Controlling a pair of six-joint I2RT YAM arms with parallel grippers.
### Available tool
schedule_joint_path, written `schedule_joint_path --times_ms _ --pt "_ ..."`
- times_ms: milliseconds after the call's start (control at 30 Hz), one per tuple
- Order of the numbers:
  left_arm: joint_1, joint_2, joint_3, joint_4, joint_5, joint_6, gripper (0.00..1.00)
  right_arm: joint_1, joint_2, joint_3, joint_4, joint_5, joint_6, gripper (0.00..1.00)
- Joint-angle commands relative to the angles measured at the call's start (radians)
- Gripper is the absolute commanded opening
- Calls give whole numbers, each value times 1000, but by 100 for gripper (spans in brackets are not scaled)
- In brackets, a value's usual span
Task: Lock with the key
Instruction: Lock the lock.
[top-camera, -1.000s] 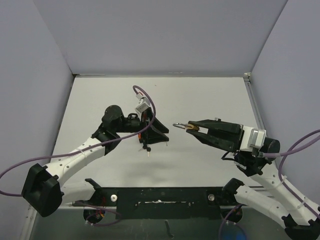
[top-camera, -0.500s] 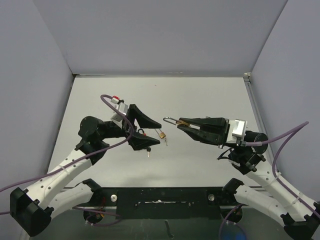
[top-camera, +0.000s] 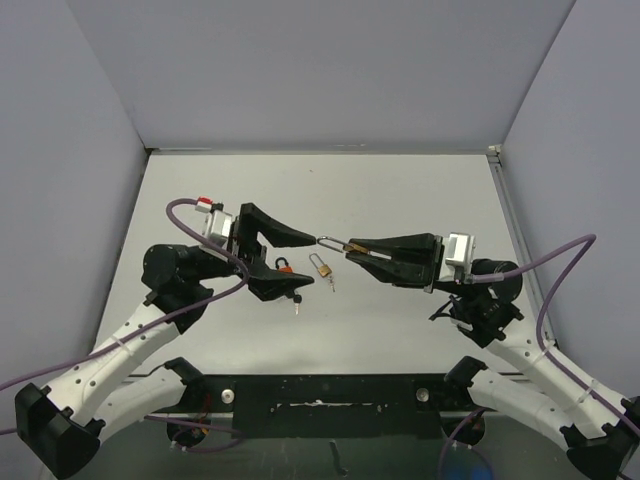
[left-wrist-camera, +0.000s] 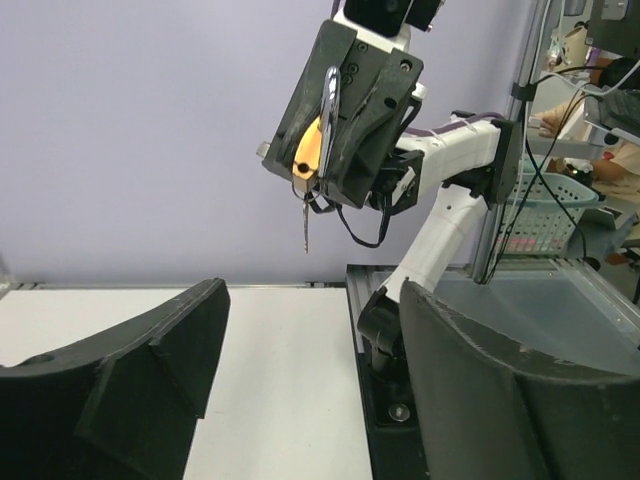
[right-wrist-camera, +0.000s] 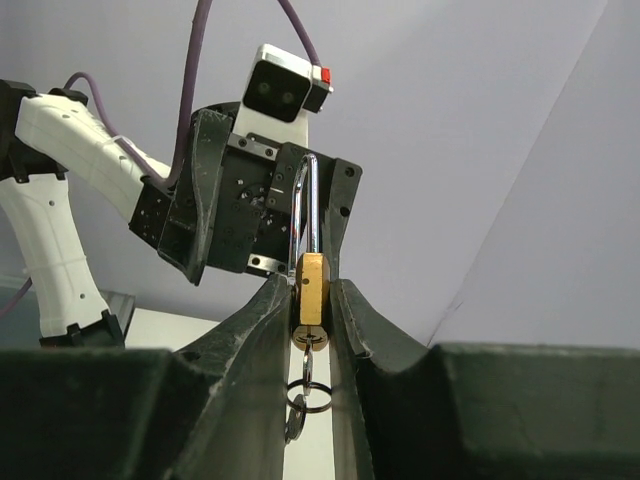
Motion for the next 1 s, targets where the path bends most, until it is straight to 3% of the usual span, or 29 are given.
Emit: schedule_joint_path --times_ms 0,200,567,967 --pt "1 -35 39 98 -65 -15 61 3 -2 3 39 1 16 0" --pt "1 -7 87 76 -69 -20 53 3 4 -6 35 -5 16 0" --pt "1 78 98 236 -43 -119 40 3 36 -12 44 12 11 0" --pt "1 59 74 263 -71 -124 24 3 45 -9 33 19 5 0"
